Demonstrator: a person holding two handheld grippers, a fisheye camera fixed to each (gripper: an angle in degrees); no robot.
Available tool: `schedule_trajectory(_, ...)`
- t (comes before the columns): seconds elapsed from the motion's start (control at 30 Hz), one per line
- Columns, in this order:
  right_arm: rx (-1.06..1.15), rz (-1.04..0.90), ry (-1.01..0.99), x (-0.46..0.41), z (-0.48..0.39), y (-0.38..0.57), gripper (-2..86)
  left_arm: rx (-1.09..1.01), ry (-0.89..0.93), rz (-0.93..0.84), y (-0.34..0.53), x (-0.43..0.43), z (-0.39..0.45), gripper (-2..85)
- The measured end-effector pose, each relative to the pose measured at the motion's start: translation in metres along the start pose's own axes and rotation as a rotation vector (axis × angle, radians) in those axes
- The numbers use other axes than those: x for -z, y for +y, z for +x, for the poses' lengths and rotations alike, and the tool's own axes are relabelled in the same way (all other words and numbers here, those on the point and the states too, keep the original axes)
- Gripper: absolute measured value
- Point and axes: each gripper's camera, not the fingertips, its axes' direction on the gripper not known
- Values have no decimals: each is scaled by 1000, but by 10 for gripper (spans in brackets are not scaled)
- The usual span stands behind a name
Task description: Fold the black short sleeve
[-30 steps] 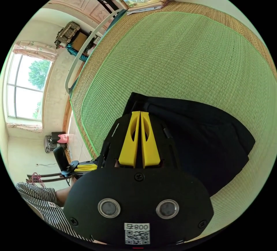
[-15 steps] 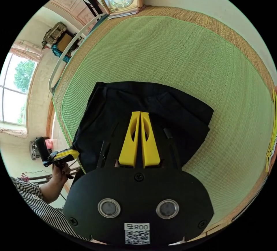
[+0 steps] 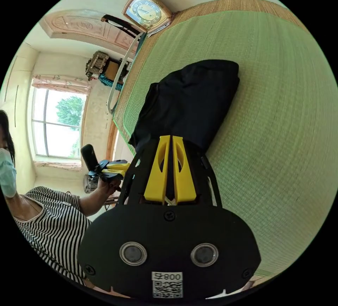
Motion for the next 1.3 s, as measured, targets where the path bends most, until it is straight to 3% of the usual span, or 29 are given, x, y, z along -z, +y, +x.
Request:
schedule_trajectory(0.23, -170, -54, -206, 39, 47, 77, 39, -158, -104, -228, -25, -64, 47, 62)
schedule_trajectory(0.43, -233, -49, -311, 65, 63, 91, 61, -46, -86, -300, -32, -94, 37, 63)
schedule_trajectory(0.7, -222, -98, -364, 78, 56, 79, 34, 162, 73, -216, -22, -87, -3, 64)
schedule_trajectory(0.97, -216, -66, -462, 126, 41, 71, 21, 477, 493, 81, 3, -59, -81, 58)
schedule_trajectory(1.3, -249, -30, -475, 159, 28, 70, 52, 541, 588, 158, 9, -40, -113, 8)
